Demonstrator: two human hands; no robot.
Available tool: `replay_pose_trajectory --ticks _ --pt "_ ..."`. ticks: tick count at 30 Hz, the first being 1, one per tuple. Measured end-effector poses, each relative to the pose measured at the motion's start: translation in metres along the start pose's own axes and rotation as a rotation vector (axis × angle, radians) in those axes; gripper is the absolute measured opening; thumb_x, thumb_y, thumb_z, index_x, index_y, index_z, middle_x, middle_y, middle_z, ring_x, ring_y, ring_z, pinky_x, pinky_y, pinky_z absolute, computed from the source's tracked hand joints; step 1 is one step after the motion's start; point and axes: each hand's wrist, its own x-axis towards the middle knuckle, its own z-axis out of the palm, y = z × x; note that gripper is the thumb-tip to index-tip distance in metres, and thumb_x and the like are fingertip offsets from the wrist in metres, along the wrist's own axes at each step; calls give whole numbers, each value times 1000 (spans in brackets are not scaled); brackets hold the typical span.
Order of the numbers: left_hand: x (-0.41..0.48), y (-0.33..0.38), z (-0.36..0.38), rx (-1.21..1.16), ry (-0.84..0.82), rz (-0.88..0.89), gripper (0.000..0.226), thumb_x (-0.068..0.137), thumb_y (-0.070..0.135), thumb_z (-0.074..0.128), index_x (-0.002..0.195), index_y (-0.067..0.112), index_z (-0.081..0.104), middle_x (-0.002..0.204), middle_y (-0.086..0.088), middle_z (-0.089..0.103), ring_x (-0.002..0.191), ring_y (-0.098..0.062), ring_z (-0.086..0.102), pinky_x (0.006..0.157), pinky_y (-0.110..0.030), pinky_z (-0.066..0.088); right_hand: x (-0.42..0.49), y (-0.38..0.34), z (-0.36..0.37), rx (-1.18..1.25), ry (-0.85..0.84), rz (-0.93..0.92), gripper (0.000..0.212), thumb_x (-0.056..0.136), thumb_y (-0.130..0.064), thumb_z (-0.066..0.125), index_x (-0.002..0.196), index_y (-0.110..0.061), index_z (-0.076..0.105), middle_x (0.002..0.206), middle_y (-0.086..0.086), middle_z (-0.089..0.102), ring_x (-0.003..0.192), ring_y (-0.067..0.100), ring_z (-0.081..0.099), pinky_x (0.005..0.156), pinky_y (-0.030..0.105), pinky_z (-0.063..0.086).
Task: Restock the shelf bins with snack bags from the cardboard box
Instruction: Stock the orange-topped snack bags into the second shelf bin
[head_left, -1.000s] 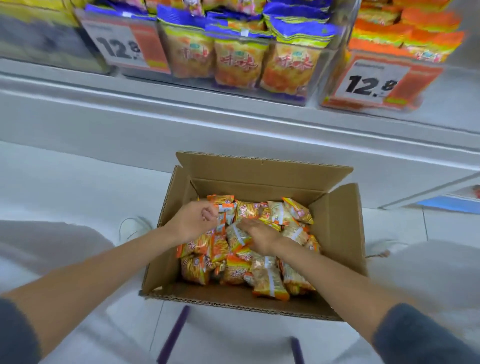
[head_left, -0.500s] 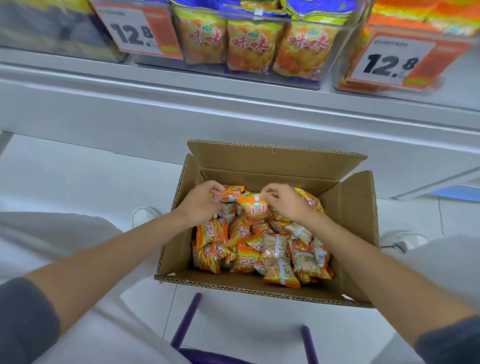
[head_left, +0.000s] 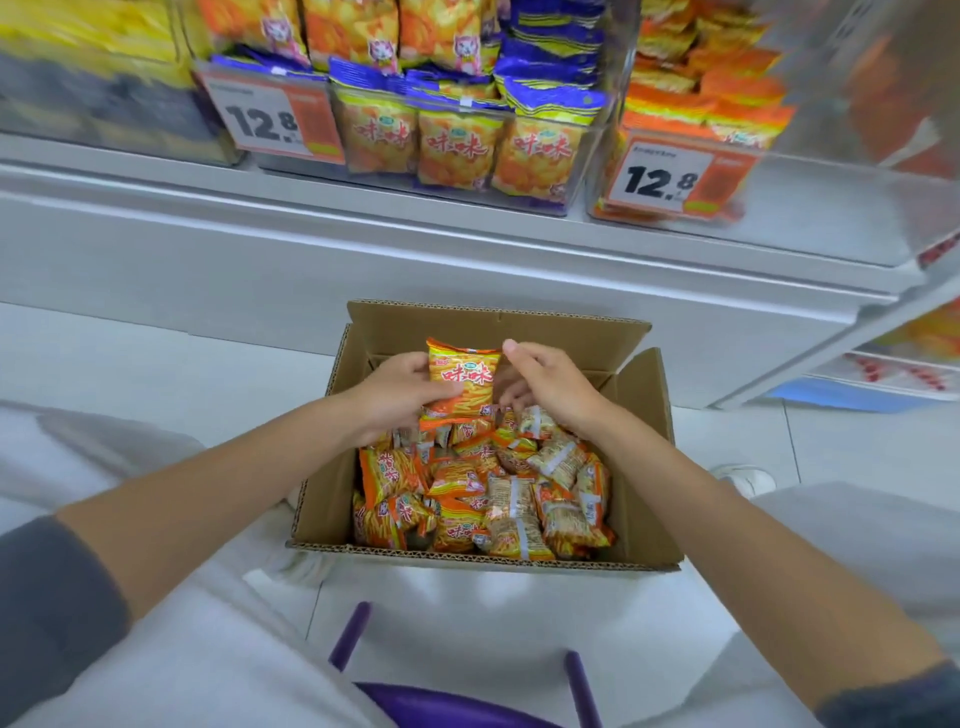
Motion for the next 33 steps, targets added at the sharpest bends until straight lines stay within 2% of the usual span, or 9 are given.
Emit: replay_pose_trajectory --ticks 5,9,12,15,17,19,23,28,33 --pt "7 -23 -10 38 120 -19 37 92 19 65 128 17 57 120 0 67 96 -9 65 67 -21 48 18 64 22 -285 -215 84 29 92 -20 65 119 -8 63 111 10 67 104 23 63 84 26 49" --pt "11 -40 -15 36 131 -76 28 91 19 66 117 22 58 115 1 68 100 -12 66 76 -26 52 33 112 54 -467 -410 143 49 90 -27 68 134 -11 54 137 6 54 125 24 52 97 27 43" --pt "12 -46 -15 32 126 -94 27 91 19 65 117 24 56 111 5 68 96 -7 66 70 -22 51 42 132 75 -500 -491 151 64 92 -31 65 148 -21 37 152 2 39 137 26 40 109 35 38" --pt "13 -47 -14 37 137 -101 29 92 19 65 119 23 55 110 7 68 95 -5 65 69 -20 50 42 141 89 -635 -540 127 78 93 -24 64 154 -25 16 158 6 26 136 26 40 106 33 40" --pt "14 -47 -15 42 140 -110 29 92 19 65 119 22 55 112 4 68 99 -9 65 73 -22 51 43 150 93 -664 -505 90 83 89 -16 67 154 -27 18 150 10 39 104 24 60 80 32 51" --pt "16 -48 -16 47 139 -116 29 92 18 65 119 22 56 113 2 67 101 -11 65 75 -25 52 44 156 89 -646 -469 78 81 86 -14 69 152 -29 26 128 10 54 80 20 60 62 30 48" --pt "18 -48 -16 63 162 -98 26 92 16 64 116 21 55 113 0 66 104 -16 64 79 -28 51 38 140 66 -583 -334 88 70 84 -23 74 146 -15 41 129 9 44 118 26 47 96 31 43" --pt "16 -36 -13 104 186 -19 32 92 17 64 123 17 53 118 -1 64 109 -18 62 88 -33 50 14 81 13 -410 -9 3 71 82 -22 77 144 -11 43 122 -1 39 113 17 48 96 28 45" --pt "-2 -9 4 133 100 26 39 94 25 62 131 17 51 120 0 66 108 -18 64 97 -41 50 -36 17 -28 -294 89 -263 64 81 -18 78 137 -24 50 136 -5 33 124 9 44 98 27 50"
